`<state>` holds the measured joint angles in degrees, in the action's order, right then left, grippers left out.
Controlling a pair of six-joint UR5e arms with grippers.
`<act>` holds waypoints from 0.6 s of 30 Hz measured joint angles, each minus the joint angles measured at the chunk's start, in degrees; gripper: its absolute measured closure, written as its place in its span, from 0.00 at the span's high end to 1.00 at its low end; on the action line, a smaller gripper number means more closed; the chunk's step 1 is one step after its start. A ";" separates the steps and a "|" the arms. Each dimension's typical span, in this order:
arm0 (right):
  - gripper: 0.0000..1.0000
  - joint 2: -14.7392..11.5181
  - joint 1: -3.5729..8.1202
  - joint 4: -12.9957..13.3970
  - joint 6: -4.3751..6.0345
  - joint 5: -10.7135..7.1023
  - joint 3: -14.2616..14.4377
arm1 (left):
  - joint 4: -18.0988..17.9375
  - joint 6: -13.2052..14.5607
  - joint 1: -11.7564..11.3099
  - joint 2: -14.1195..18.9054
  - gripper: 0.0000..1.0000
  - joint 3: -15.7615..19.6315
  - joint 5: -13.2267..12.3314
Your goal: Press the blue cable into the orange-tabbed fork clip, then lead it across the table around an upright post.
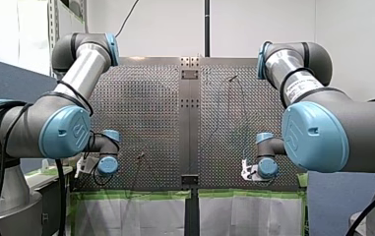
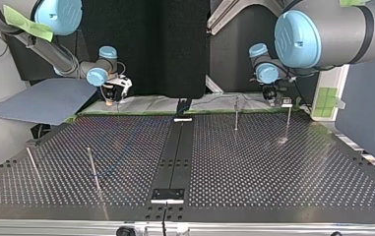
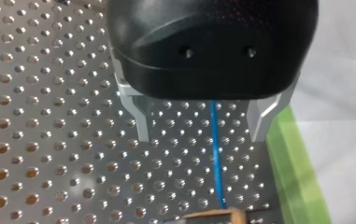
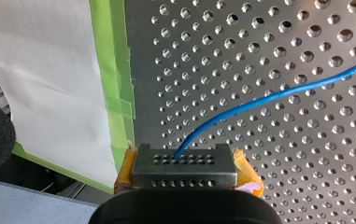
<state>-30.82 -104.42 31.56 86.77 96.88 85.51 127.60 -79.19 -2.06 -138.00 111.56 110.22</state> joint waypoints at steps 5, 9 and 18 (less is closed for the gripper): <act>0.00 0.00 -0.11 0.00 -0.01 -0.01 -0.02 | 0.88 0.03 -0.20 -0.13 1.00 -1.25 -0.09; 0.00 0.00 -0.17 0.00 -0.01 0.02 -0.03 | 2.63 -0.06 -0.16 -0.69 1.00 -2.93 -0.41; 0.00 0.00 -0.30 -0.14 -0.50 0.06 -0.02 | 6.98 -1.98 -0.04 -3.12 1.00 -5.76 -1.53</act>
<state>-30.81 -104.71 31.42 86.28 96.94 85.49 134.58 -81.17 -2.11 -141.12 105.79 108.69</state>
